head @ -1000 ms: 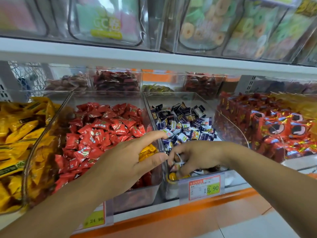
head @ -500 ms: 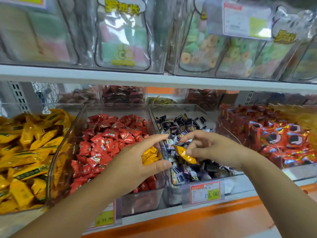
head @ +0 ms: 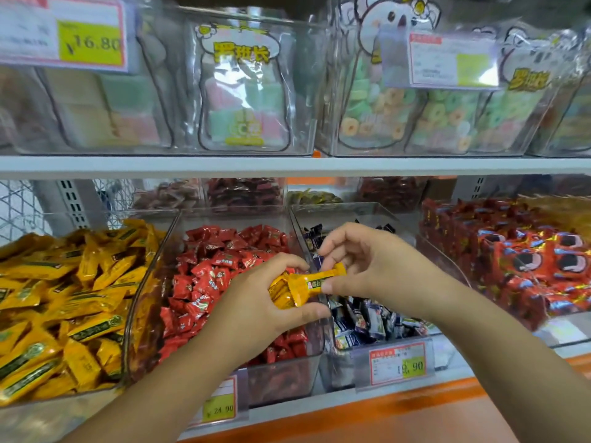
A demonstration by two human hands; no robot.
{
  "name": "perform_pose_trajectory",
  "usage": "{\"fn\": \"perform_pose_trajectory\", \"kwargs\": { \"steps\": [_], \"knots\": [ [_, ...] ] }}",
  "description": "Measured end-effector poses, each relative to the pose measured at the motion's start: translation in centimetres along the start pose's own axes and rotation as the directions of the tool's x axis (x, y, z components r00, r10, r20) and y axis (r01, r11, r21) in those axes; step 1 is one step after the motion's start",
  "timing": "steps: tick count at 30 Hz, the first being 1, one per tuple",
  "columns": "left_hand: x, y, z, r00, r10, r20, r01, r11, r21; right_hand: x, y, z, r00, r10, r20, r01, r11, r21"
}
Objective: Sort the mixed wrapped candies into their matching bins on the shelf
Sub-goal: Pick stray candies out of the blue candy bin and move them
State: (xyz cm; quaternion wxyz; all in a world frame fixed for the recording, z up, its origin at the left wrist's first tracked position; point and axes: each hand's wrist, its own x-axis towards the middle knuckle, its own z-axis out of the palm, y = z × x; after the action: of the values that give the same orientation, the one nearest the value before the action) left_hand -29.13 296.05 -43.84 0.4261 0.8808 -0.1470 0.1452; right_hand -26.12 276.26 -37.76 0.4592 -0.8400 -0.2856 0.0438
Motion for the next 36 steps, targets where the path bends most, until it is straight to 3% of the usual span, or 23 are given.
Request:
{"fn": "perform_pose_trajectory", "kwargs": {
  "steps": [4, 10, 14, 18, 20, 21, 24, 27, 32, 36],
  "knots": [
    [-0.2, 0.3, 0.1, 0.998, -0.056, 0.012, 0.056, 0.998, 0.035, -0.1, -0.4, -0.4, 0.999, -0.033, 0.024, 0.037, 0.983, -0.182],
    [-0.1, 0.3, 0.2, 0.998, -0.041, 0.049, 0.043, 0.998, -0.046, 0.0, -1.2, 0.5, 0.993, -0.112, 0.048, 0.121, 0.955, -0.27],
    [-0.2, 0.5, 0.2, 0.993, -0.057, 0.107, 0.066, 0.994, -0.082, 0.3, -1.4, 2.6, 0.99, -0.105, 0.095, 0.117, 0.984, -0.133],
    [-0.3, 0.2, 0.0, 0.984, -0.124, 0.127, 0.134, 0.988, -0.071, 0.7, -0.1, 1.0, 0.997, -0.036, -0.067, 0.043, 0.993, 0.107],
    [-0.3, 0.0, -0.1, 0.977, -0.166, 0.136, 0.176, 0.983, -0.059, 0.6, 1.3, -1.4, 0.994, 0.035, -0.107, -0.033, 0.999, 0.017],
    [-0.2, 0.0, -0.1, 0.975, -0.171, 0.14, 0.181, 0.981, -0.062, 0.5, 2.1, -2.5, 0.993, 0.092, -0.071, -0.1, 0.987, -0.122],
    [-0.2, 0.3, -0.2, 0.98, -0.126, 0.157, 0.147, 0.98, -0.134, -0.1, 3.9, -4.0, 0.913, 0.382, 0.141, -0.261, 0.815, -0.518],
    [0.0, 0.5, -0.2, 0.981, -0.116, 0.155, 0.139, 0.979, -0.149, -0.3, 4.2, -2.8, 0.818, 0.516, 0.254, -0.307, 0.766, -0.565],
    [0.1, 0.3, -0.3, 0.973, -0.125, 0.193, 0.155, 0.977, -0.146, 0.4, 4.3, -1.2, 0.818, 0.509, 0.267, -0.249, 0.733, -0.633],
    [0.0, -0.1, -0.7, 0.929, -0.129, 0.347, 0.181, 0.976, -0.122, 0.4, 4.7, -1.3, 0.831, 0.495, 0.254, -0.268, 0.755, -0.598]
  ]
}}
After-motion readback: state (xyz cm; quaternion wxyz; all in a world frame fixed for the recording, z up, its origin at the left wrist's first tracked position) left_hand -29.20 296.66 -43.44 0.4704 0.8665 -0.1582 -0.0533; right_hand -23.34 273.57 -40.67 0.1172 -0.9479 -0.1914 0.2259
